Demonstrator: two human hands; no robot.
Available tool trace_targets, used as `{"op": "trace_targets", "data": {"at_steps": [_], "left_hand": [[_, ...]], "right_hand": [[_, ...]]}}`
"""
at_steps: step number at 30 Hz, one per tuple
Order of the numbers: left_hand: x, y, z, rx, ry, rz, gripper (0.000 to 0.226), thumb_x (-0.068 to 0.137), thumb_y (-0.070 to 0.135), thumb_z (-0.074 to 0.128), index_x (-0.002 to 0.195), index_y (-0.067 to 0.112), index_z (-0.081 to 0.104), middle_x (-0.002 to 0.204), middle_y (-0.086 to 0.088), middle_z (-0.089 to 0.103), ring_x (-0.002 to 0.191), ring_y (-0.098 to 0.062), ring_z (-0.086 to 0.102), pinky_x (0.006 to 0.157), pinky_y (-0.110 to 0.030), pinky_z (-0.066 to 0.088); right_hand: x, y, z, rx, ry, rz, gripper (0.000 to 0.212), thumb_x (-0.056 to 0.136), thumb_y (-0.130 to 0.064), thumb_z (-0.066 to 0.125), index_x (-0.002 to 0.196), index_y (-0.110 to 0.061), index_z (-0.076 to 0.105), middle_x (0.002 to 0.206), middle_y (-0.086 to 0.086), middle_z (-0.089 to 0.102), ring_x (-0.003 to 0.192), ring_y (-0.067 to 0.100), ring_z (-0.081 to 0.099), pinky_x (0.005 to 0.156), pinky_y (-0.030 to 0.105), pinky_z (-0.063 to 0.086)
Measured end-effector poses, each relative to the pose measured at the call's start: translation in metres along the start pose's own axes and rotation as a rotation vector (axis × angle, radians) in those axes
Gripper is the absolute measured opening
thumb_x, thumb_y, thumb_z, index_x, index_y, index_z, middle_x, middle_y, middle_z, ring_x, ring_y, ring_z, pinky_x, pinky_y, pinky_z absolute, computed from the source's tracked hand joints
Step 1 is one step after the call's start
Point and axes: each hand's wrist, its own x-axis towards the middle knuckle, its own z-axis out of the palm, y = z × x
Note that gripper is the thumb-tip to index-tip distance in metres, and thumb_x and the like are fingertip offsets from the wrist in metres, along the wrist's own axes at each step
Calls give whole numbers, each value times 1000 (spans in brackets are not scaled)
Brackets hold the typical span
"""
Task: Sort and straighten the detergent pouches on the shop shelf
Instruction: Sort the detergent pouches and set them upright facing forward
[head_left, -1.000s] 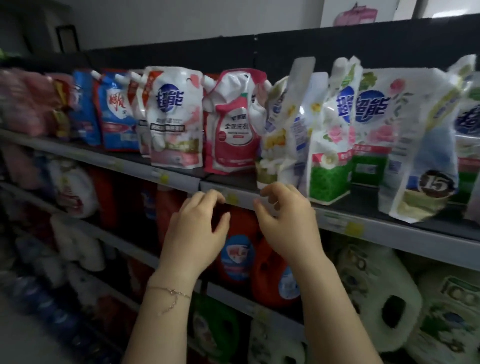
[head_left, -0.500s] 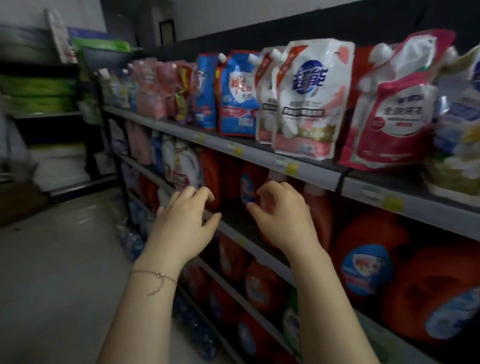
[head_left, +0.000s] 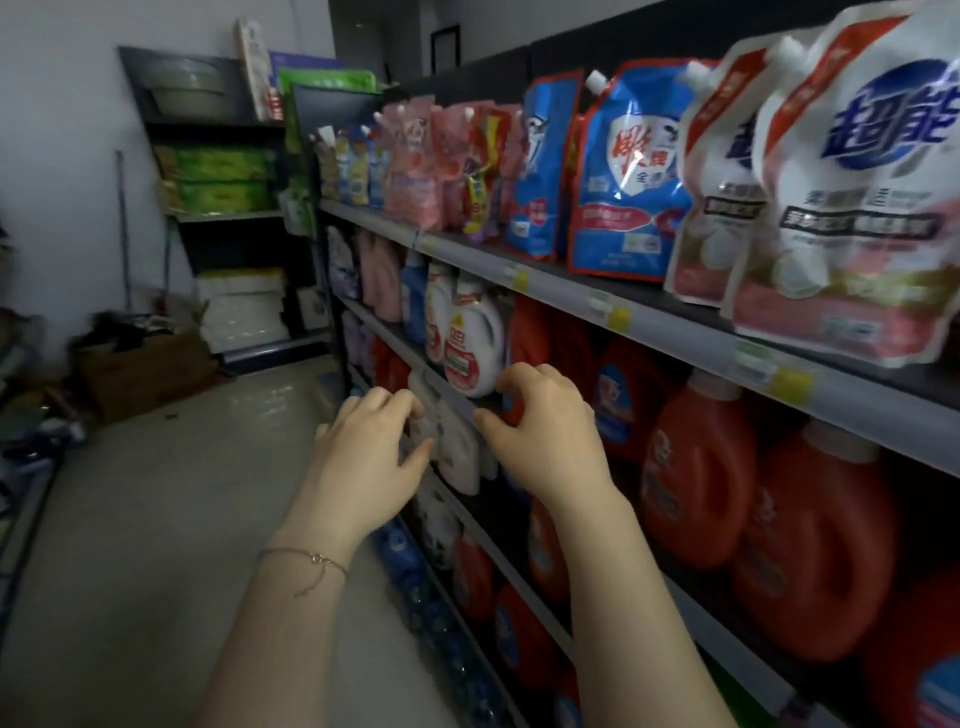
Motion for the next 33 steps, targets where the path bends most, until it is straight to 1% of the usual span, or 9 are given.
{"op": "trace_targets", "data": {"at_steps": [5, 10, 13, 15, 17, 22, 26, 30, 33], "left_hand": [[60, -33, 15, 109, -36, -13, 21, 89, 39, 56, 104, 25, 53, 101, 6, 48, 101, -18, 45, 84, -41, 43], [133, -67, 21, 235, -72, -45, 23, 92, 42, 52, 109, 27, 50, 109, 7, 47, 108, -16, 42, 82, -35, 37], [170, -85, 28, 278, -79, -71, 25, 93, 43, 50, 113, 28, 49, 113, 7, 47, 110, -16, 40, 85, -36, 37], [189, -95, 34, 307, -103, -79, 25, 94, 43, 49, 114, 28, 47, 113, 7, 45, 109, -15, 39, 84, -35, 36], [205, -103, 40, 328, -111, -84, 25, 94, 43, 48, 113, 28, 46, 114, 6, 45, 108, -15, 39, 83, -35, 34], [236, -118, 51, 305, -103, -66, 26, 94, 43, 48, 115, 28, 47, 116, 6, 46, 109, -16, 40, 86, -37, 39], [255, -132, 59, 274, -105, -58, 26, 93, 43, 49, 115, 27, 47, 115, 6, 46, 110, -16, 41, 88, -38, 40], [284, -148, 64, 281, -117, -6, 28, 93, 43, 49, 117, 29, 46, 114, 7, 45, 111, -16, 41, 88, -38, 38], [310, -158, 69, 254, -106, 74, 25, 93, 43, 49, 113, 29, 46, 108, 8, 44, 109, -16, 41, 86, -38, 37]], "right_hand": [[69, 0, 43, 47, -6, -18, 35, 84, -38, 64, 112, -18, 60, 109, 2, 58, 109, 24, 52, 90, 44, 45], [149, 3, 77, 47, -28, -79, 29, 86, -38, 63, 106, -18, 59, 109, 2, 58, 107, 23, 53, 85, 37, 45], [188, 9, 97, 8, -45, -117, 29, 85, -38, 62, 104, -17, 58, 108, 4, 59, 108, 26, 52, 84, 39, 43], [209, 13, 109, -27, -75, -150, 31, 86, -40, 61, 106, -17, 57, 107, 5, 58, 108, 27, 51, 83, 38, 41], [226, 17, 118, -51, -111, -171, 34, 87, -40, 60, 111, -17, 57, 110, 4, 56, 110, 27, 50, 86, 38, 41], [257, 21, 134, -110, -157, -223, 35, 88, -41, 60, 115, -18, 56, 113, 4, 55, 112, 27, 48, 88, 38, 38], [271, 24, 148, -164, -199, -265, 38, 89, -41, 59, 118, -18, 54, 116, 4, 53, 115, 26, 45, 91, 40, 37], [291, 26, 159, -243, -220, -302, 37, 89, -41, 58, 119, -19, 54, 115, 3, 53, 114, 26, 46, 93, 42, 39], [312, 25, 164, -287, -219, -291, 38, 88, -41, 58, 120, -20, 54, 117, 3, 54, 114, 26, 46, 93, 42, 37]]}}
